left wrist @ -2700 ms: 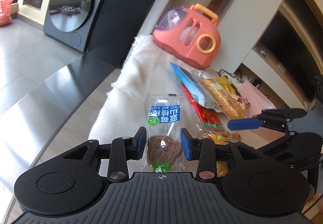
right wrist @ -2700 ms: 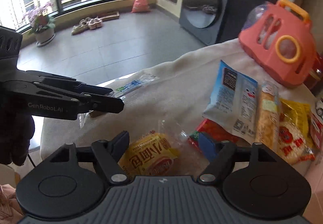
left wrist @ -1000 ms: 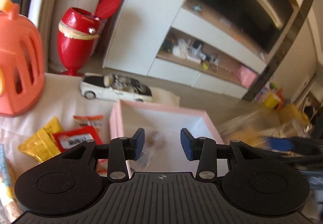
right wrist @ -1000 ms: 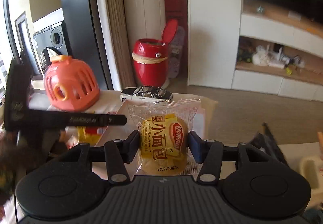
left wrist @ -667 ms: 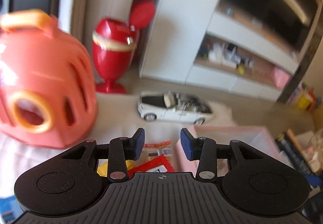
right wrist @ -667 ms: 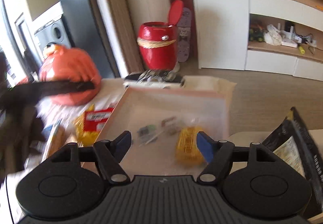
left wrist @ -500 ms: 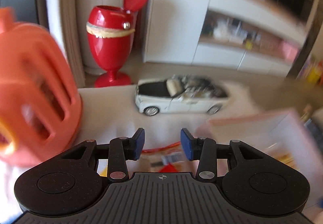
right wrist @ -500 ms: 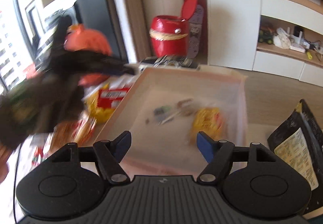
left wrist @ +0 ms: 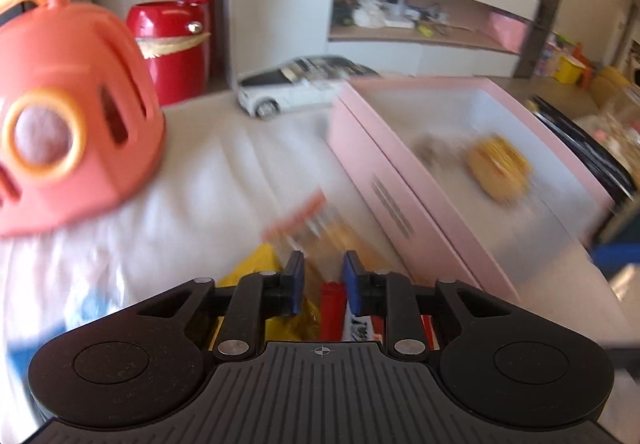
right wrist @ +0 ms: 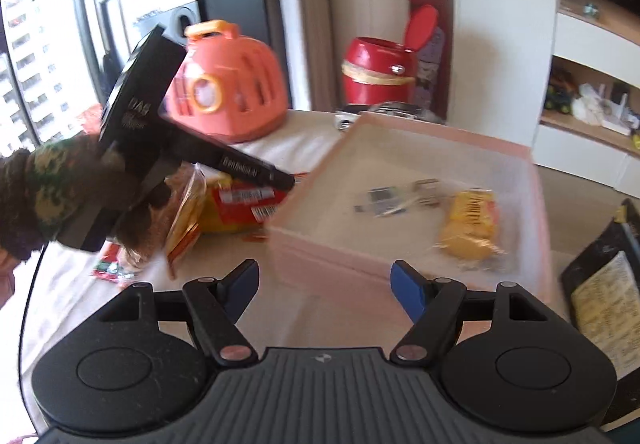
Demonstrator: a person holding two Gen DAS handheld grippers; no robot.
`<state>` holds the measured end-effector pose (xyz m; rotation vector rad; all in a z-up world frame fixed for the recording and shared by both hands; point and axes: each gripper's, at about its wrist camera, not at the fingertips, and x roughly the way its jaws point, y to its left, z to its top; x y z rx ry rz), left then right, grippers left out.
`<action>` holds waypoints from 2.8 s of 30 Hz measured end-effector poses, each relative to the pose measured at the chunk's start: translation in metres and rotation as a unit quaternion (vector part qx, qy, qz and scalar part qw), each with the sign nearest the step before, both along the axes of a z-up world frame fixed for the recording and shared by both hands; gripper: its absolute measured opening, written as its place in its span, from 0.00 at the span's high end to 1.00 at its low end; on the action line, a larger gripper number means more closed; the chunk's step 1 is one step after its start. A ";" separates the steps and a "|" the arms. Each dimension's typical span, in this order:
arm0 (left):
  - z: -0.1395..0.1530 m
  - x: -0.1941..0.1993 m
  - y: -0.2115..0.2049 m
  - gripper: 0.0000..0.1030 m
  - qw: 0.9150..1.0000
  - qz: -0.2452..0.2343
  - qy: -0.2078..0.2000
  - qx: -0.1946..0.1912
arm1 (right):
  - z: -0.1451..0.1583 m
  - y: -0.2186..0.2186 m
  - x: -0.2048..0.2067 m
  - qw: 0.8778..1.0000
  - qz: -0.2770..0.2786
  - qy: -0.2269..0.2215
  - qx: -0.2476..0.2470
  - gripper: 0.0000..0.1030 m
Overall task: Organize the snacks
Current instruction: 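Move both open tools back over the snack pile, then grasp the small orange wrapped candy with the left tool while the right tool grasps the red packet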
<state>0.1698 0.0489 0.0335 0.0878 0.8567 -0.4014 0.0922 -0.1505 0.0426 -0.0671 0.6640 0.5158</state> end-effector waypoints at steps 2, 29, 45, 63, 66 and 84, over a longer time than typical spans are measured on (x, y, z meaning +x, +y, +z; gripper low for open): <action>-0.003 -0.022 0.003 0.77 1.000 -0.014 0.008 0.011 | -0.006 0.005 -0.003 1.000 0.005 0.009 -0.005 0.29; -0.025 -0.006 -0.001 0.74 0.992 0.040 0.058 -0.104 | -0.044 0.008 -0.026 0.998 -0.019 0.057 0.015 0.28; 0.012 -0.173 0.090 0.75 0.973 0.136 0.000 -0.185 | -0.031 0.046 -0.040 0.993 0.078 0.078 0.045 0.24; -0.026 -0.163 0.055 0.75 0.979 0.152 0.012 -0.135 | -0.051 0.006 -0.040 0.995 -0.083 0.035 -0.038 0.51; -0.026 -0.148 0.061 0.74 0.968 0.177 0.005 -0.177 | -0.054 -0.010 -0.050 0.994 -0.096 0.028 -0.039 0.51; 0.000 -0.224 0.080 0.74 0.973 0.203 0.001 -0.111 | -0.047 0.092 -0.013 0.997 0.074 0.029 -0.026 0.16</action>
